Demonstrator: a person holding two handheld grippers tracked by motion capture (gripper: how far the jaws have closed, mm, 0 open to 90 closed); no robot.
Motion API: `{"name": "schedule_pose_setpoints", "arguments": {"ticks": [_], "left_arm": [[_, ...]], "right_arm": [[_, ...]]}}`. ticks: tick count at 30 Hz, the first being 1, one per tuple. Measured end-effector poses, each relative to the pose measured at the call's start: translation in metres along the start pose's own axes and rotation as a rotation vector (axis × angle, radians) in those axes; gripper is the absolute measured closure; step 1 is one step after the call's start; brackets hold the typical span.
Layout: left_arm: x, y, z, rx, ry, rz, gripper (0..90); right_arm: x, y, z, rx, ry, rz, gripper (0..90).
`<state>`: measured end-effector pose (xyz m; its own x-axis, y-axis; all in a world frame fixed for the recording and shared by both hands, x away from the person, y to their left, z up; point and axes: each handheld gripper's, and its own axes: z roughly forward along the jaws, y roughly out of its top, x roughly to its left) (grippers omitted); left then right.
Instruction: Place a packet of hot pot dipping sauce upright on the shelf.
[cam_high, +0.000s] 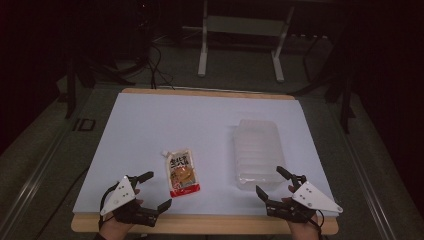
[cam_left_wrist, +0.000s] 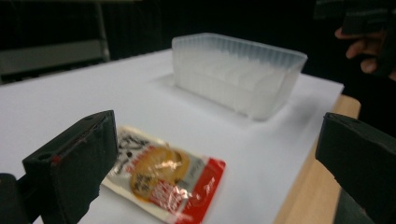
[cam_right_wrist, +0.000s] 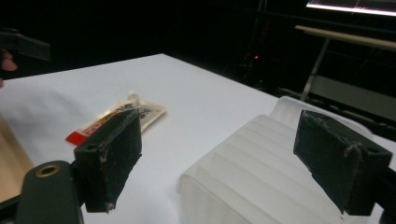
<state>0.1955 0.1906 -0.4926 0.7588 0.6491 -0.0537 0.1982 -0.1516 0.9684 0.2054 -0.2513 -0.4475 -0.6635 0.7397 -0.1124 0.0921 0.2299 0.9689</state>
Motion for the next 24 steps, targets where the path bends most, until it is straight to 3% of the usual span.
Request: {"name": "schedule_pose_setpoints", "arguments": {"ticks": [6, 10, 15, 16, 18, 21, 23, 24], "left_arm": [[-0.001, -0.003, 0.000, 0.056, -0.052, -0.002, 0.0], [-0.004, 0.000, -0.001, 0.090, -0.069, -0.002, 0.0], [-0.006, 0.002, -0.001, 0.139, -0.091, -0.017, 0.0], [-0.006, 0.003, -0.002, 0.151, -0.103, -0.038, 0.0], [-0.007, 0.006, -0.004, 0.127, -0.099, -0.033, 0.0], [-0.004, 0.010, -0.006, 0.106, -0.087, -0.060, 0.0], [0.000, 0.013, -0.006, 0.126, -0.082, -0.098, 0.0], [0.000, 0.013, -0.006, 0.126, -0.082, -0.098, 0.0]], "right_arm": [[0.001, 0.002, 0.000, 0.008, -0.007, 0.007, 13.1], [0.001, 0.003, 0.000, 0.005, 0.016, 0.032, 13.8], [0.004, 0.005, 0.000, 0.029, 0.034, 0.024, 14.3], [0.008, 0.009, 0.000, 0.073, 0.025, 0.007, 14.6], [0.010, 0.011, 0.000, 0.106, 0.023, 0.008, 14.6], [0.011, 0.011, 0.000, 0.127, 0.032, 0.022, 15.2], [0.011, 0.011, 0.000, 0.116, 0.047, 0.029, 13.4], [0.011, 0.011, 0.000, 0.116, 0.047, 0.029, 13.4]]}}
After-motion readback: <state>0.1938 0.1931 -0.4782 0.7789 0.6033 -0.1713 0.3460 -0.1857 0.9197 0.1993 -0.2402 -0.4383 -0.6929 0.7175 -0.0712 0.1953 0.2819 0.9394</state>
